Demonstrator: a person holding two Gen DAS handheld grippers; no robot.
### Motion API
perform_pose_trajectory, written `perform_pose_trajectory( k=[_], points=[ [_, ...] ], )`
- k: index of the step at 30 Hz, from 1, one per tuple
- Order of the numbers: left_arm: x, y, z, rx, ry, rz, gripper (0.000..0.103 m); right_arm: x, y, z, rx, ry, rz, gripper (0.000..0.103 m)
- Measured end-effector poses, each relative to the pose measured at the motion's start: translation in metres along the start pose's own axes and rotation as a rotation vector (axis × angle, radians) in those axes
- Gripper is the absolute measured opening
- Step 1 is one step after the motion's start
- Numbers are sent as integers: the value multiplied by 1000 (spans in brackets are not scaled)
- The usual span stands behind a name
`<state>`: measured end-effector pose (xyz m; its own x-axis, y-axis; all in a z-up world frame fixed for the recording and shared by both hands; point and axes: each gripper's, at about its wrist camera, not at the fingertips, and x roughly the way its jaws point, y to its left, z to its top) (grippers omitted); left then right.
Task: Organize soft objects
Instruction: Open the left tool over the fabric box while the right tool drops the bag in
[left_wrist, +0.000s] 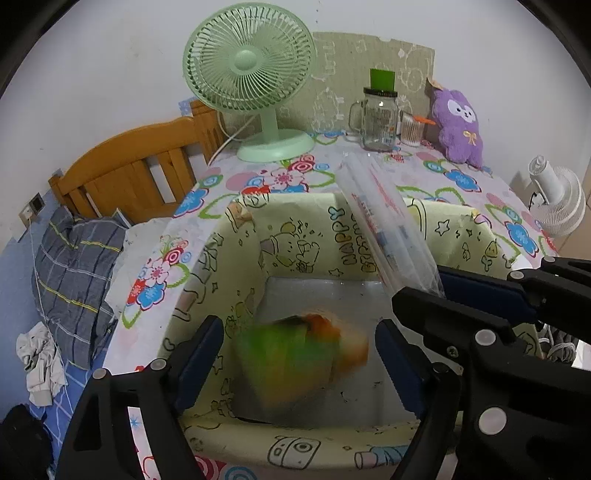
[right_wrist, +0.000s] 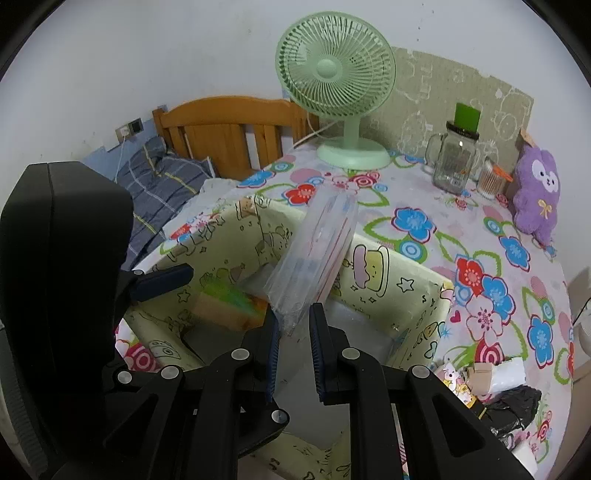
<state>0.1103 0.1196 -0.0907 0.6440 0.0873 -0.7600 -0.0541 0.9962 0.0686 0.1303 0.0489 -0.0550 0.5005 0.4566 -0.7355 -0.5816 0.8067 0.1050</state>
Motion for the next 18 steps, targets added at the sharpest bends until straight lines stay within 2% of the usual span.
perform_pose_trajectory(
  k=[4,8,11,13,15,18],
  points=[
    [1,-3,1,6,5,-4,92,4,-5,0,20,21,10,24],
    [4,-5,0,14,11,7,94,6,-10,0,17,43,-17,31],
    [4,-6,1,12,13,5,96,6,-16,0,26,49,-47,45],
    [4,-5,2,3,14,-11,97,5,-22,0,48,42,-59,69],
    [3,-5,4,-15,19,-28,97,2,-27,-1,71,25,-71,75],
    [3,-5,6,-34,30,-44,97,0,-29,1,79,16,-66,76]
  ],
)
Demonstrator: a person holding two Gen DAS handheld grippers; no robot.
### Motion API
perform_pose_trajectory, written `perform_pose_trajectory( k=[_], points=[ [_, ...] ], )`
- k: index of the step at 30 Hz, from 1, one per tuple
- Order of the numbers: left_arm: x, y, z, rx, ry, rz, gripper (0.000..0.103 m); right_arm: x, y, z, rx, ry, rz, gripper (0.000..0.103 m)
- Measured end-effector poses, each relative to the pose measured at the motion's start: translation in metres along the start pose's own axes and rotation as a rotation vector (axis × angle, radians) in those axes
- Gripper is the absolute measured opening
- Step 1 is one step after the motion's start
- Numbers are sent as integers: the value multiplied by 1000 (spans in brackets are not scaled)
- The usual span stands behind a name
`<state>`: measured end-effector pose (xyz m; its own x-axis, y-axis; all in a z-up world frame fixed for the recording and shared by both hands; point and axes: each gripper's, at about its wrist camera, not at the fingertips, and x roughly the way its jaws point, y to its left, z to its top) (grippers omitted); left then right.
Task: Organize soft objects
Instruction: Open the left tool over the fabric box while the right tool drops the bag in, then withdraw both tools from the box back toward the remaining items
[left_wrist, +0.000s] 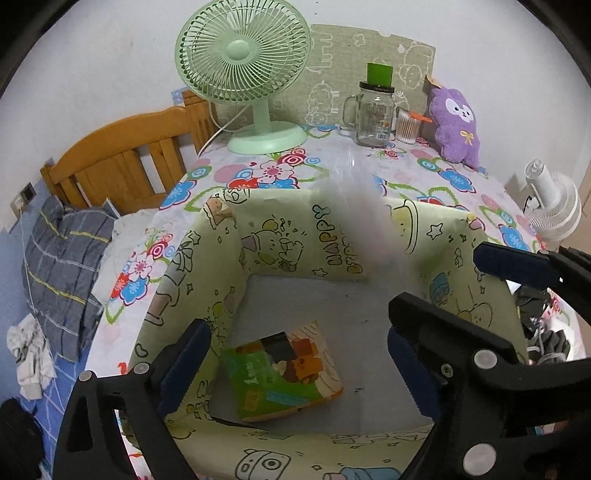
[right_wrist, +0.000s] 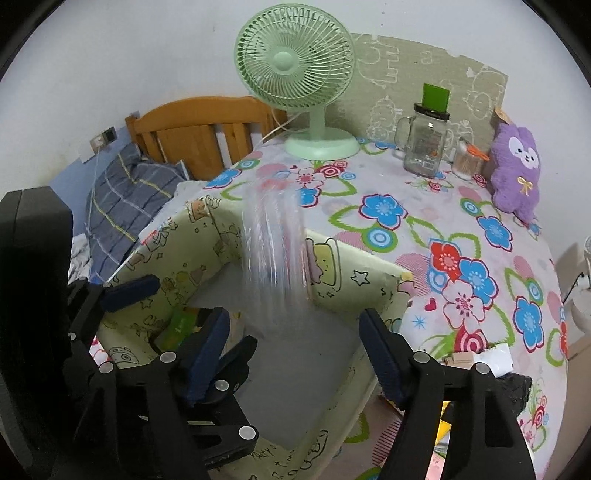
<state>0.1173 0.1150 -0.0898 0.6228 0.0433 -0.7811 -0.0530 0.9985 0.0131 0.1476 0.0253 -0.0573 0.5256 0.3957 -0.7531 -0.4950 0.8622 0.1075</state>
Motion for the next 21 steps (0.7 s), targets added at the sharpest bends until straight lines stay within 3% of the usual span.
perform_pose_trajectory(
  k=[8,12,21],
  points=[
    [-8,-7,3,-7,-9,-3,97,-10,-5,1,4,-13,-3,77],
    [-17,-14,4,1,-30,-5,97,-18,-11,0,31,-25,-28,84],
    [-37,-33,4,0,-75,-5,97,-45,-23,-8,64,-84,-47,89]
  ],
)
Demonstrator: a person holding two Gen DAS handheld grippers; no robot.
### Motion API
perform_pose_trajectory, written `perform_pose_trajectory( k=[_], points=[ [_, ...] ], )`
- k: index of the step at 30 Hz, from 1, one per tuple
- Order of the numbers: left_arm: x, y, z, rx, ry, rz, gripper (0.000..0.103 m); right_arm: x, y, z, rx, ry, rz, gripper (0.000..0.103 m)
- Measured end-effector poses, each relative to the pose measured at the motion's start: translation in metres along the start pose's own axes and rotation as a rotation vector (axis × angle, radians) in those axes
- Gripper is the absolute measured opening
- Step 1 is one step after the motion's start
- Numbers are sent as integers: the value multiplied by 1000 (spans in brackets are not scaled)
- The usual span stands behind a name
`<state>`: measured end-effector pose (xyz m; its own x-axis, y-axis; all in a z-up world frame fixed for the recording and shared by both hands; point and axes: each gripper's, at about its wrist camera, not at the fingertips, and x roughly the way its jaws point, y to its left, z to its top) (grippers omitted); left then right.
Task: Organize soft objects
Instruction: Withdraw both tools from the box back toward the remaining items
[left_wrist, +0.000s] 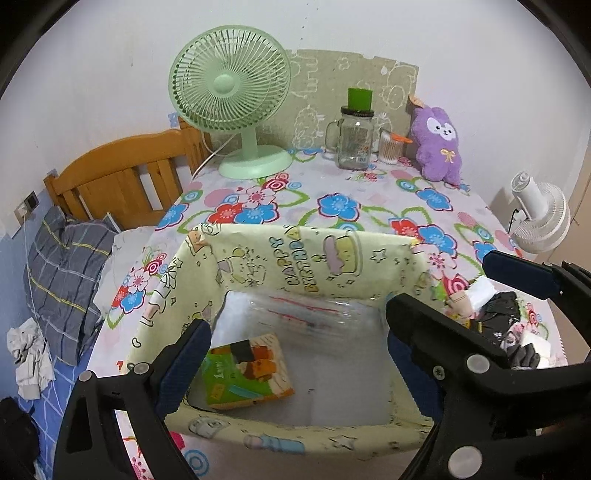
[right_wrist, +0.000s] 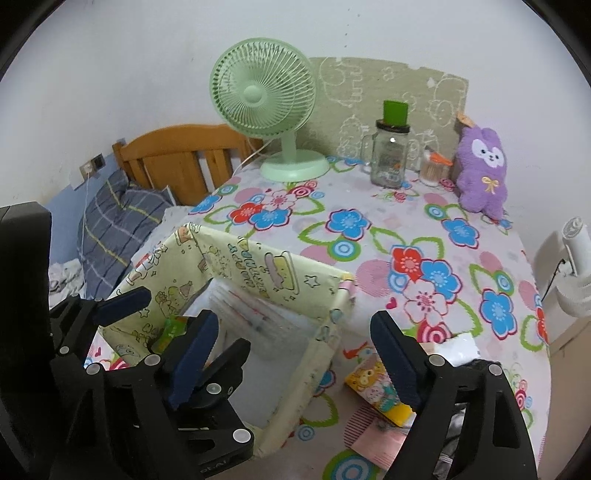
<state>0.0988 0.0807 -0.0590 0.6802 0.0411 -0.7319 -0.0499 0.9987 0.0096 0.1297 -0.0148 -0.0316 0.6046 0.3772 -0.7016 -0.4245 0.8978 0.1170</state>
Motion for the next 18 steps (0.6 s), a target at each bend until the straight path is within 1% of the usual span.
perform_pose_trajectory(
  k=[8,12,18],
  points=[
    [-22,-17,1,-1,-42,-7,98,-28,-15,-5,30,-66,-22,96],
    [-33,-28,1,8,-65,-8,100,-41,-20,-9,47,-90,-46,100],
    [-47,-43,2,27,-89,-22,101,-61,-29,-13,63,-114,-59,100]
  ],
)
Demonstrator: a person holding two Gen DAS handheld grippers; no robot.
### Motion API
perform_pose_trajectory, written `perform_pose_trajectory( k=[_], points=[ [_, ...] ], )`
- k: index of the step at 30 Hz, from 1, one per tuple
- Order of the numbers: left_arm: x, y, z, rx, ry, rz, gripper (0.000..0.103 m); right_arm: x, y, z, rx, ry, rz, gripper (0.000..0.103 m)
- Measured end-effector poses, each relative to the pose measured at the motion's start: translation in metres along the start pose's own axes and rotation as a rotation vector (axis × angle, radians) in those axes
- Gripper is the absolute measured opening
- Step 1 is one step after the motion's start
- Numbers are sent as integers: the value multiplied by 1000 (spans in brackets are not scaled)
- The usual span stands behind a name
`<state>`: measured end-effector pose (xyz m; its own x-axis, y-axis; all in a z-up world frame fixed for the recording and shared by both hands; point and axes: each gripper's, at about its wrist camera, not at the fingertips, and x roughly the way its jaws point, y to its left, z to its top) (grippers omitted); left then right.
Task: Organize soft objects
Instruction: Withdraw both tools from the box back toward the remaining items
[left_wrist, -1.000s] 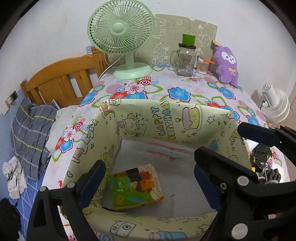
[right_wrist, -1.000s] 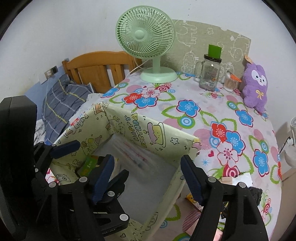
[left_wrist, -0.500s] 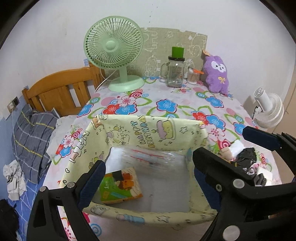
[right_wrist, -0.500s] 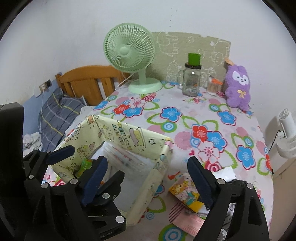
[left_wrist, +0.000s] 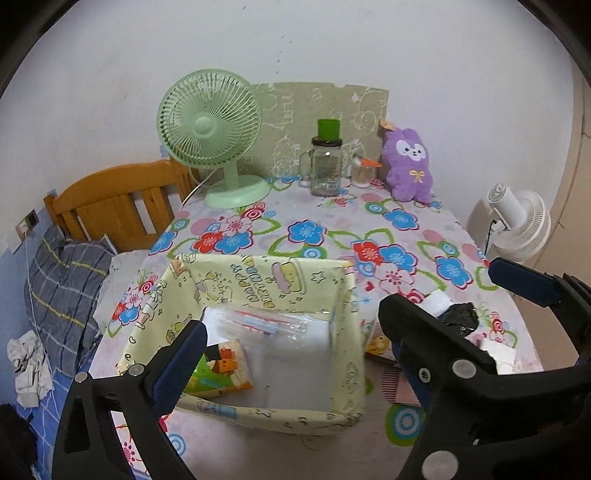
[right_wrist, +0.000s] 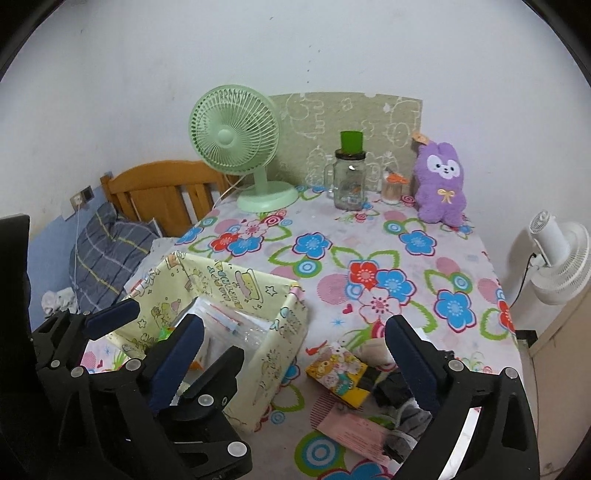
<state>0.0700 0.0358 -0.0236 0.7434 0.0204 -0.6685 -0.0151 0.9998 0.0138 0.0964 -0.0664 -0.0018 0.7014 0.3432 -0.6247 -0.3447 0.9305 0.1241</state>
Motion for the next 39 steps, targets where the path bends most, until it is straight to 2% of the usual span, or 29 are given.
perform_pose_trajectory(
  k=[5,9,26,33,39],
  points=[
    [-13,-12,1,14,-36,-4,103,-17,-8,-1,8,-32,-16,101],
    [-20,-21,1,26,-58,-9,103,-30,-12,-3,18,-65,-74,103],
    [-38,-63,-10,62,-96,-71,103,-64,-42,-23,81,-85,-142,103],
    [-35,-79,-17,83,-87,-101,102,-68,-56,-35,98,-94,-145,103],
    [-25,-92,-26,110,-38,-118,102,-69,-65,-47,96,-105,-166,103]
  ],
)
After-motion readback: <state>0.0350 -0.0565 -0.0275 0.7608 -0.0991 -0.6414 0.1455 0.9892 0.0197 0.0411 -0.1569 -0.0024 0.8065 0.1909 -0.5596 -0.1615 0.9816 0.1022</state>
